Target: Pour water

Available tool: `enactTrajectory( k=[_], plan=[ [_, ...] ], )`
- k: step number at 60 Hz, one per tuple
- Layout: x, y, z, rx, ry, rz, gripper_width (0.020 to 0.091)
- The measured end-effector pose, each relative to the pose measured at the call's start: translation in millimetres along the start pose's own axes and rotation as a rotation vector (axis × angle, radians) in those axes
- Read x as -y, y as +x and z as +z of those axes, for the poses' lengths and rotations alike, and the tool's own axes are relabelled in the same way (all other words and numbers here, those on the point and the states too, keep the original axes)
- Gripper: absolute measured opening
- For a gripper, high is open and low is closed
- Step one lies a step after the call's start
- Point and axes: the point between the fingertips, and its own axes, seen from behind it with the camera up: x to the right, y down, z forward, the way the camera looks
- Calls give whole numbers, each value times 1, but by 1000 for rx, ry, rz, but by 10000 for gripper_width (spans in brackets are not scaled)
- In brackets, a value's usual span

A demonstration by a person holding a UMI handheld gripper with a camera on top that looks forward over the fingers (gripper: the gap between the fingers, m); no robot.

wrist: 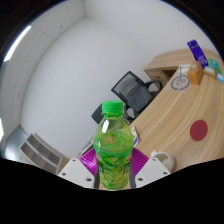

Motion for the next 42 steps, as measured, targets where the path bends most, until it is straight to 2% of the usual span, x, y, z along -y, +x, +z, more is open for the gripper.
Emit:
enactTrajectory(
  k=[11, 18, 25, 42],
  plan=[
    [93, 49, -25, -170, 164, -530, 433],
    [123, 82, -31, -242, 198, -684, 434],
    [135, 120, -23, -243, 173, -725, 430],
    [121, 214, 1, -251, 113, -793, 432]
  ],
)
